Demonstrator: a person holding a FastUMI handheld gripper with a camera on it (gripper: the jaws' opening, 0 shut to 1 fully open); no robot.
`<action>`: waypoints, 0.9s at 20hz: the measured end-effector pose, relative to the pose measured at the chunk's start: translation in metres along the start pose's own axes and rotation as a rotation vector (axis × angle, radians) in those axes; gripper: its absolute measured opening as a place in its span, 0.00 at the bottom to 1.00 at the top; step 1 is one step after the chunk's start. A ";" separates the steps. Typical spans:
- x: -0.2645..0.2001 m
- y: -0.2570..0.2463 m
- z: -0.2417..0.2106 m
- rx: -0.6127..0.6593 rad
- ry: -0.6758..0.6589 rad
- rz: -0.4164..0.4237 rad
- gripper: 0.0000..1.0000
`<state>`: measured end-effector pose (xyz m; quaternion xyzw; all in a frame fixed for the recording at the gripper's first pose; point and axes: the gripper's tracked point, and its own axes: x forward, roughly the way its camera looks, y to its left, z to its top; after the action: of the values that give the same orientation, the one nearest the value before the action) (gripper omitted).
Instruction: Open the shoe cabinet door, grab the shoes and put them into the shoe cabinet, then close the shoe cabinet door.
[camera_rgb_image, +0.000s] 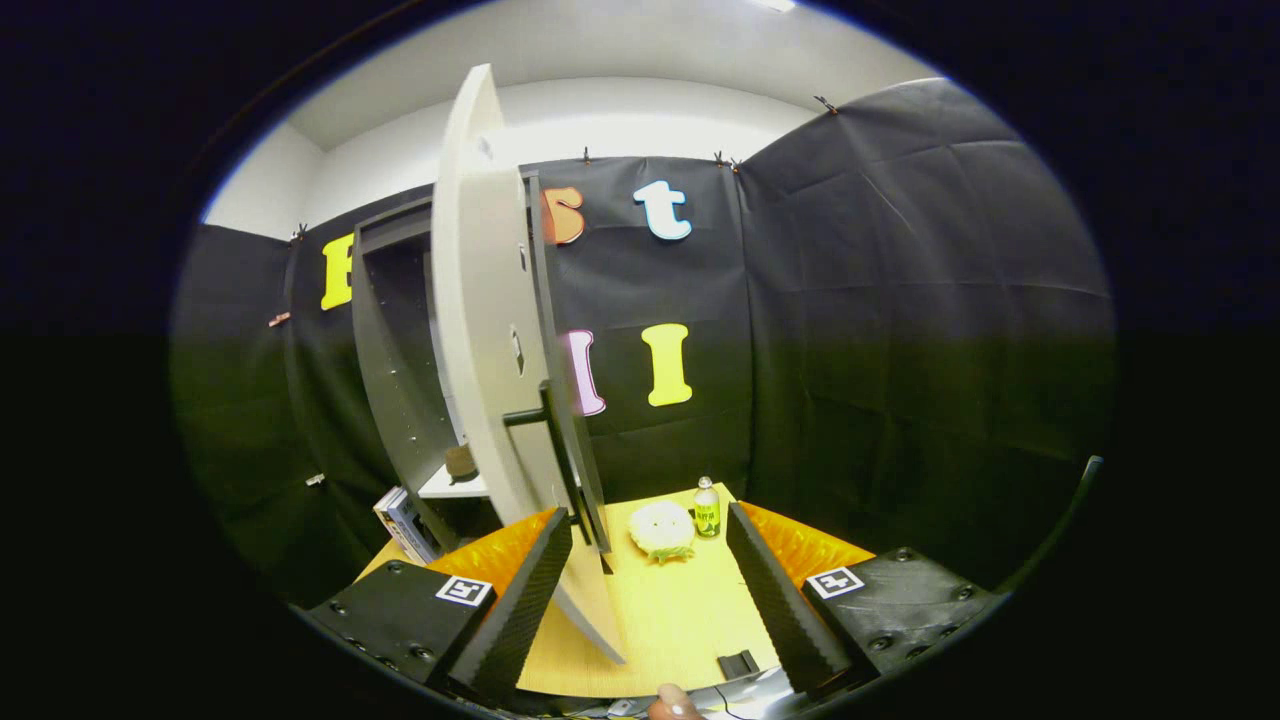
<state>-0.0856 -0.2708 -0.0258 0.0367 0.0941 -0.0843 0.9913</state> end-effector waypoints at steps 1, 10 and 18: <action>0.011 0.003 -0.003 -0.007 0.007 0.012 0.98; 0.037 0.038 -0.002 -0.054 0.009 0.082 0.98; 0.030 0.114 -0.018 -0.052 0.022 0.161 0.98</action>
<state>-0.0397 -0.1624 -0.0429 0.0194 0.1037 -0.0015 0.9944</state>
